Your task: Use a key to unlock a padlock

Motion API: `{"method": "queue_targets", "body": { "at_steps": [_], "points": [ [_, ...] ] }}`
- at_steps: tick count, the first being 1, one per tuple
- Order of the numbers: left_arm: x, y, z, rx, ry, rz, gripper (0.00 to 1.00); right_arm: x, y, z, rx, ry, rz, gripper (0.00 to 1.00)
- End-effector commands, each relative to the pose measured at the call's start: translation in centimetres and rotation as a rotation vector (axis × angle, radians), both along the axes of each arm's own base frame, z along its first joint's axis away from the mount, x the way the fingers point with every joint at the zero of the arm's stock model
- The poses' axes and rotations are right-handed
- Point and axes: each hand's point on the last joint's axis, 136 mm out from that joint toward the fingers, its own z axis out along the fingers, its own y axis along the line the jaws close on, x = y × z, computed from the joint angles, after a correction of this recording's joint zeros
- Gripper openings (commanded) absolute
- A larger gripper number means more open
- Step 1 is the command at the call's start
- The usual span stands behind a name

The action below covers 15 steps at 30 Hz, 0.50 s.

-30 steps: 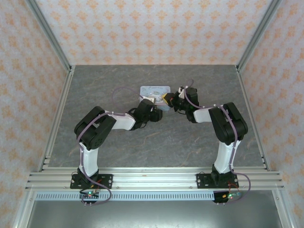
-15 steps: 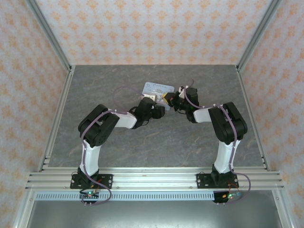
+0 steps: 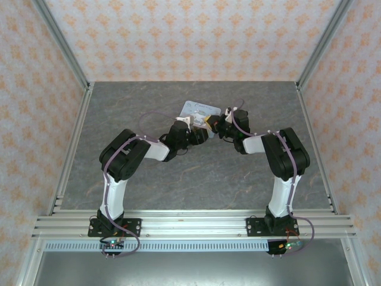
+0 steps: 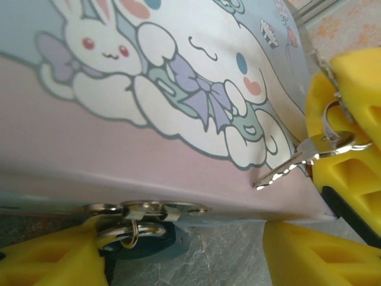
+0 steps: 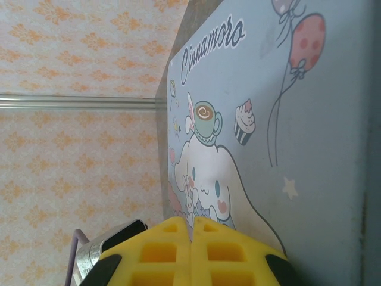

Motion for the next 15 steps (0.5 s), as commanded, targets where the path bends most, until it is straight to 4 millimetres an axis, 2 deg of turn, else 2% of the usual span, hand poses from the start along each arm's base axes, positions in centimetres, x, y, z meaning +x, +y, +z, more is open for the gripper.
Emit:
{"method": "queue_targets", "body": {
  "at_steps": [1,8,15],
  "points": [
    [-0.3,-1.1,0.7,-0.136,0.01,-0.012,0.66,-0.7,-0.1,-2.7,-0.03,0.068,0.005,0.0],
    [-1.0,-0.8,2.1,-0.232,0.005,0.01,0.66,-0.7,-0.1,-2.6,-0.029,0.067,0.005,0.0],
    [-0.9,-0.3,2.2,-0.313,0.007,0.059,0.66,-0.8,-0.2,-2.7,-0.028,0.07,0.003,0.0]
  ]
}}
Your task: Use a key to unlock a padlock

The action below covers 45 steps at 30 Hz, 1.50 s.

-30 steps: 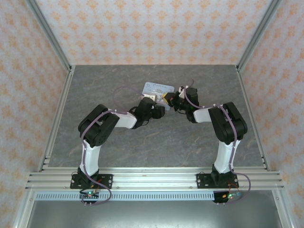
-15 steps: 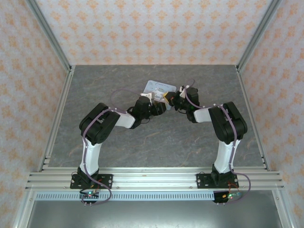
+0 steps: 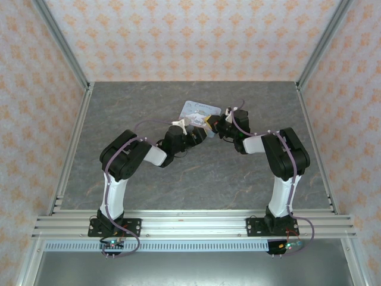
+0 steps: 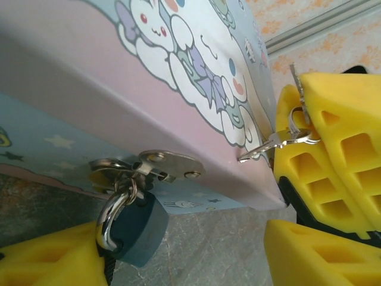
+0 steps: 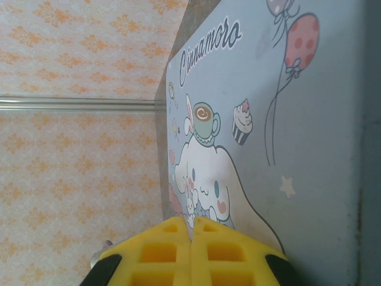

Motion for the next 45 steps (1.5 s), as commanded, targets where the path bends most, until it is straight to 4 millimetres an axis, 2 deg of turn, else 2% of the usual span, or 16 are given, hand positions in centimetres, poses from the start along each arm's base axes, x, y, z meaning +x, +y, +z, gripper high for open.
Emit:
{"method": "queue_targets", "body": {
  "at_steps": [1,7,12,13,20,28,45],
  "points": [
    [0.1,-0.4,1.1,-0.1,-0.03,0.017,0.66,-0.8,-0.1,-2.7,-0.026,0.071,0.006,0.0],
    [0.5,0.0,0.4,-0.096,-0.003,0.062,0.66,-0.9,-0.1,-2.7,-0.027,0.072,0.006,0.0],
    [0.8,0.6,-0.8,-0.047,0.033,0.103,0.63,-0.8,-0.1,-2.7,-0.026,0.072,0.004,0.0],
    [0.7,0.9,-1.7,-0.024,0.063,0.114,0.62,-0.9,-0.1,-2.8,-0.026,0.074,0.004,0.0],
    [0.7,1.9,-3.3,0.017,0.098,0.166,0.47,-1.0,-0.1,-3.1,-0.027,0.079,0.004,0.0],
    [0.9,2.1,-4.3,0.037,0.114,0.179,0.34,-0.9,-0.2,-3.2,-0.027,0.079,0.001,0.0],
    [0.7,2.7,-5.9,0.114,0.141,0.186,0.27,-0.9,-0.2,-3.7,-0.025,0.089,-0.001,0.0]
  ]
}}
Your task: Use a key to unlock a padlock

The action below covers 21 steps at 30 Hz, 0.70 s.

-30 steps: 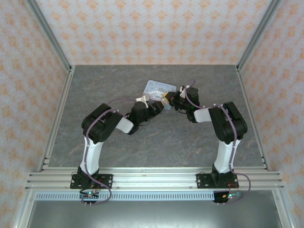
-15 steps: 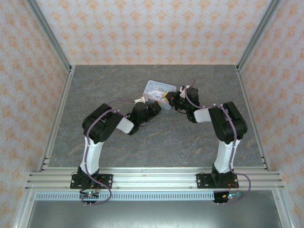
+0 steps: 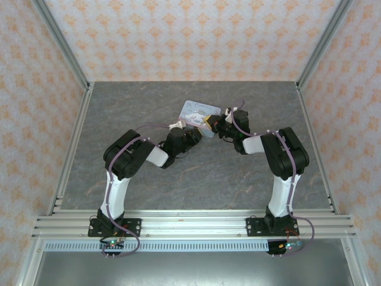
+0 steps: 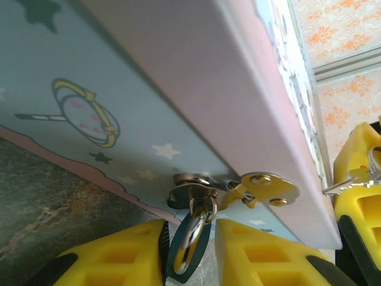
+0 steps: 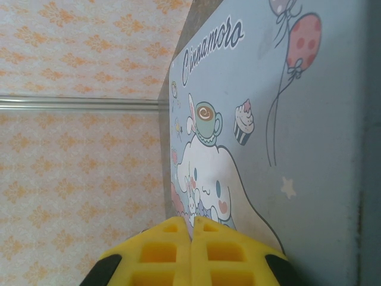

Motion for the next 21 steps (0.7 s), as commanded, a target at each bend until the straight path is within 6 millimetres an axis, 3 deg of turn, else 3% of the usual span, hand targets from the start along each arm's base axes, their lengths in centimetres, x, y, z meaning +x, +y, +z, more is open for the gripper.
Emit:
{"method": "queue_targets", "body": {
  "at_steps": [1,9,12,21],
  "points": [
    [-0.5,1.1,-3.7,0.113,0.078,0.028,0.27,-1.0,-0.3,-3.7,-0.038,0.099,-0.003,0.0],
    [-0.5,1.3,-4.0,0.128,0.089,0.035,0.24,-1.1,-0.4,-4.0,-0.039,0.102,-0.004,0.0],
    [-0.5,1.2,-4.2,0.13,0.1,0.032,0.19,-1.1,-0.3,-3.9,-0.037,0.102,-0.002,0.0],
    [-1.1,0.2,-2.9,0.073,0.165,-0.032,0.0,-1.7,-0.4,-1.0,-0.035,0.069,0.015,0.0]
  ]
}}
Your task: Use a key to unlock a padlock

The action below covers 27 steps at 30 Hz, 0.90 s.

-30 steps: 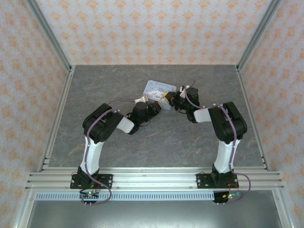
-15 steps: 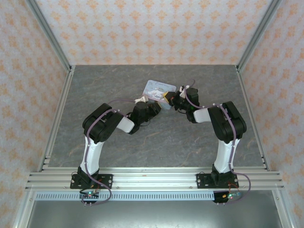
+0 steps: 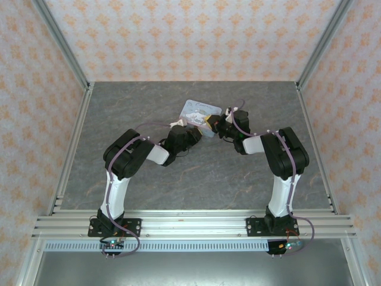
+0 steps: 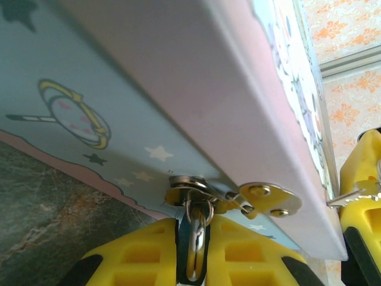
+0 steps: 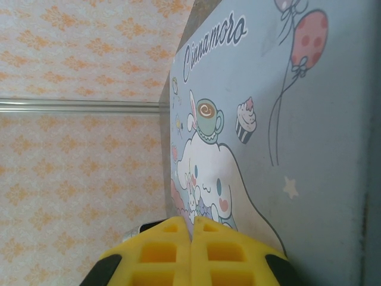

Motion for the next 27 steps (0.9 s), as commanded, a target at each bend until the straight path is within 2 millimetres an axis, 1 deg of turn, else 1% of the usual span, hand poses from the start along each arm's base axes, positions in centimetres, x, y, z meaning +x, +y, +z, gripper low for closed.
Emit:
{"method": "queue_targets", "body": {
  "at_steps": [1,4,6,10,14,18,23,27],
  "points": [
    [-1.7,0.6,-2.6,0.04,0.149,-0.026,0.0,-1.9,-0.3,-0.6,-0.039,0.061,0.026,0.0],
    [-2.3,0.4,-1.7,0.021,0.178,-0.051,0.0,-3.0,-0.5,0.8,-0.032,0.043,0.036,0.0],
    [-2.8,0.4,-1.2,0.008,0.207,-0.064,0.0,-4.1,-0.7,1.4,-0.033,0.037,0.048,0.0],
    [-3.1,0.0,-0.3,-0.061,0.257,-0.087,0.0,-6.2,-1.2,1.7,-0.049,0.031,0.069,0.0],
    [-2.9,-0.4,0.8,-0.144,0.274,-0.097,0.0,-8.5,-1.6,1.2,-0.024,0.036,0.091,0.0],
    [-2.8,-0.8,2.0,-0.197,0.275,-0.112,0.0,-10.6,-2.1,-0.2,-0.001,0.064,0.092,0.0],
    [-2.8,-1.4,3.3,-0.267,0.278,-0.126,0.0,-12.0,-3.0,-1.1,0.038,0.081,0.031,0.0],
    [-2.8,-1.6,4.3,-0.336,0.274,-0.12,0.0,-12.4,-2.7,-1.0,0.05,0.078,0.01,0.0]
  ]
}}
